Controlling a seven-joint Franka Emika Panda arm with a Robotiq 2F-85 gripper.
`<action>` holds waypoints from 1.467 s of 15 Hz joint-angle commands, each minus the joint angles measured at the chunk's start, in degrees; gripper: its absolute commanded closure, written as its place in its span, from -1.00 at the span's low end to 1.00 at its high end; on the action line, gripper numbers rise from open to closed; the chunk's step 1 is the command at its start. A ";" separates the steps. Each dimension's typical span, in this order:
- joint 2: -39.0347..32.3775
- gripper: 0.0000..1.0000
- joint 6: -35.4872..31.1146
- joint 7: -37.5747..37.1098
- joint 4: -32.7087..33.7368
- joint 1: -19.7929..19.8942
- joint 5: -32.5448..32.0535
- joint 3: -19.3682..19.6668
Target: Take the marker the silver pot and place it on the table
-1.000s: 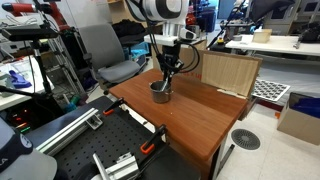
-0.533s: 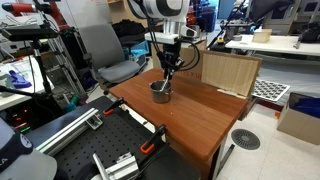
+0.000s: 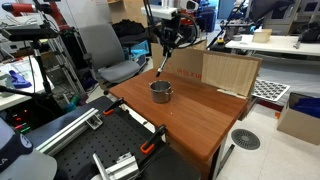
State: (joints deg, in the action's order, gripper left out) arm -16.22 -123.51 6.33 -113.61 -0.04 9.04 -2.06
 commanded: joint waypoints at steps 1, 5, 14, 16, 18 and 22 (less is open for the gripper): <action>1.51 0.89 4.06 1.59 0.57 0.62 4.93 -1.39; -0.26 0.89 8.04 0.30 2.01 -0.45 6.73 -2.29; -10.83 0.89 9.90 -6.62 7.66 -3.94 4.16 -2.90; -13.49 0.89 10.31 -8.02 9.34 -4.61 3.57 -2.76; -16.03 0.89 10.97 -9.93 11.07 -5.40 2.70 -2.49; -21.30 0.89 11.76 -13.79 15.09 -6.80 0.58 -1.77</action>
State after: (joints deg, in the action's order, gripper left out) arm -33.83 -115.50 -3.97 -103.39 -5.43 11.82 -4.98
